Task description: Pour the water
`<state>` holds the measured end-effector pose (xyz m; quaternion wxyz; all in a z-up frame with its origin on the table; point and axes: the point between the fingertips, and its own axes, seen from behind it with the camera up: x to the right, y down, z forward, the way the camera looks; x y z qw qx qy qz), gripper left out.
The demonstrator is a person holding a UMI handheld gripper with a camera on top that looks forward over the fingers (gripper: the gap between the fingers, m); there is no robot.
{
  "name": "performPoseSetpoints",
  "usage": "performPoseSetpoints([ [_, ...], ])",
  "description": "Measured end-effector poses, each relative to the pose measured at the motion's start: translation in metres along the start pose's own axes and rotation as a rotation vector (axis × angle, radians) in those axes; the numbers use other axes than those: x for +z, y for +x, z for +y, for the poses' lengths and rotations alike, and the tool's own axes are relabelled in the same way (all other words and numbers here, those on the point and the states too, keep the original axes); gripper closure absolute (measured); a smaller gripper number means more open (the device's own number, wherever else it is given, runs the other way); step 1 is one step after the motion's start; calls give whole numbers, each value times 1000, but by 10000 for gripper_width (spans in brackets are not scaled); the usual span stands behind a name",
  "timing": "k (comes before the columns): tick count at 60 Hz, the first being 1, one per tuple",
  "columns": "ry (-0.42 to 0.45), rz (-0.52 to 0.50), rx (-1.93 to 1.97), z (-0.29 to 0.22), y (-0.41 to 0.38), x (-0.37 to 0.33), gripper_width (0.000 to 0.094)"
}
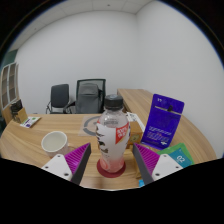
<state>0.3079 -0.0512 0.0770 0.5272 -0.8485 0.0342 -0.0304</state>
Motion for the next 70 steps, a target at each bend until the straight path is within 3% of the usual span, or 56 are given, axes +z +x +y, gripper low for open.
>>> performPoseSetpoints([
  [35,-49,84,20,-34,-55,-284,82],
  [70,-16,43,15,-48,-69,-345,79],
])
